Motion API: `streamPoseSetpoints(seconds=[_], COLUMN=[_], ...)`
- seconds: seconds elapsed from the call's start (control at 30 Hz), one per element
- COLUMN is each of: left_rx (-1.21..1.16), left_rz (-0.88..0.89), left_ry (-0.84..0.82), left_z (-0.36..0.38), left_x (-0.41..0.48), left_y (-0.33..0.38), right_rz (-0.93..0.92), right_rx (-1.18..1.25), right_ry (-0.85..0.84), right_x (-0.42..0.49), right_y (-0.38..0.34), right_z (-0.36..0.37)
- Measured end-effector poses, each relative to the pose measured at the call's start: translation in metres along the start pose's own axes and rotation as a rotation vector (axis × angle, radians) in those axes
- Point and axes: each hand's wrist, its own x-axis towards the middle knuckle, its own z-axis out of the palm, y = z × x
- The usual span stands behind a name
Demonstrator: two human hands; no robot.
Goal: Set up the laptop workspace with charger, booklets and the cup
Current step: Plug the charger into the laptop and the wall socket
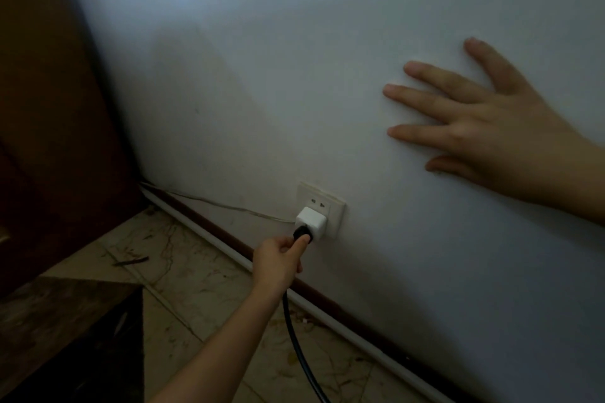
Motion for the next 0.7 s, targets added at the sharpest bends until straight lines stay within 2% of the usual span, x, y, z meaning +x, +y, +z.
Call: streamPoseSetpoints(seconds=[0.33, 0.57, 0.7], left_rx=[0.071, 0.095, 0.266], left_rz=[-0.051, -0.095, -0.141], left_ry=[-0.133, -0.159, -0.190], left_z=[-0.010, -0.017, -0.020], left_x=[0.003, -0.001, 0.003], left_y=[0.008, 0.018, 0.023], right_rz=[0.019, 0.009, -0.009], right_rx=[-0.014, -0.049, -0.091], right_ry=[-0.071, -0.117, -0.147], right_x=[-0.008, -0.029, -0.035], right_y=[-0.002, 0.010, 0.022], right_z=[-0.012, -0.027, -0.039])
